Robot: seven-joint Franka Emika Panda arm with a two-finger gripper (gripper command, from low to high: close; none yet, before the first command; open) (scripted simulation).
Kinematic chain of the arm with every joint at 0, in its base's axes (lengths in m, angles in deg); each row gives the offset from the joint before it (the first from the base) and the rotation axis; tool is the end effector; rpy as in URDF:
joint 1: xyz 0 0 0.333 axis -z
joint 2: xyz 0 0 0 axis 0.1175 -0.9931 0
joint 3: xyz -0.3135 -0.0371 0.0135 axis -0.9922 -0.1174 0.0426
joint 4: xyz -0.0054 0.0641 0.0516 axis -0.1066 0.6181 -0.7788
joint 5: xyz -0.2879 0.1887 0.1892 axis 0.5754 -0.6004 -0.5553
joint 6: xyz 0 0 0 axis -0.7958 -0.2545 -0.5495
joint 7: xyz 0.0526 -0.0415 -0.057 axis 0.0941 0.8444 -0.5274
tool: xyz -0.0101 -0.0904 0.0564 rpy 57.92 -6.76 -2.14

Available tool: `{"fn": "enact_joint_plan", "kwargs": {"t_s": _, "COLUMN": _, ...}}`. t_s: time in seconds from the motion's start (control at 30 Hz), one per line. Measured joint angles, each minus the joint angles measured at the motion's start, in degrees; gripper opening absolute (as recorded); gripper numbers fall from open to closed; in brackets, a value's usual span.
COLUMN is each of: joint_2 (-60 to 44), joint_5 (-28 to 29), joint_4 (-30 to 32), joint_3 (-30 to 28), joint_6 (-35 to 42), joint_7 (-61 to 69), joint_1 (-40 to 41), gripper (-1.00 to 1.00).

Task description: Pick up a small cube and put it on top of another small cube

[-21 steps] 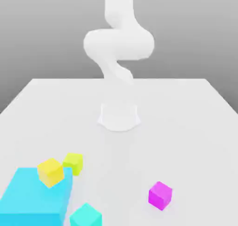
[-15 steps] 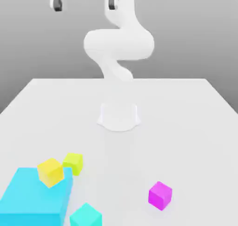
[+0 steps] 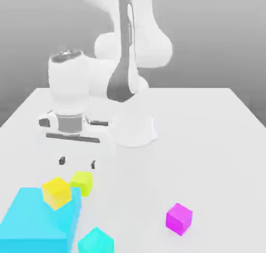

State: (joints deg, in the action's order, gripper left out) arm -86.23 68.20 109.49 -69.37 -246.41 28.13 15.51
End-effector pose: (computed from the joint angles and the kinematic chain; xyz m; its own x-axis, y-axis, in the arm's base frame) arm 0.2950 -0.1496 0.1876 0.5388 -0.8422 -0.0209 -0.8424 -0.5389 -0.0010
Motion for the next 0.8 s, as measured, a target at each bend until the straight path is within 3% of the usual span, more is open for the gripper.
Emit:
{"fn": "enact_joint_plan", "kwargs": {"t_s": 0.37, "joint_2": -7.06, "joint_5": -13.33, "joint_4": -2.62, "joint_3": 3.71, "joint_6": -1.59, "joint_7": 10.18, "joint_1": 1.08, "gripper": 0.00}}
{"fn": "enact_joint_plan", "kwargs": {"t_s": 0.8, "joint_2": -13.52, "joint_5": -23.83, "joint_4": -3.54, "joint_3": 12.29, "joint_6": -8.32, "joint_7": 17.76, "joint_1": 6.64, "gripper": 0.00}}
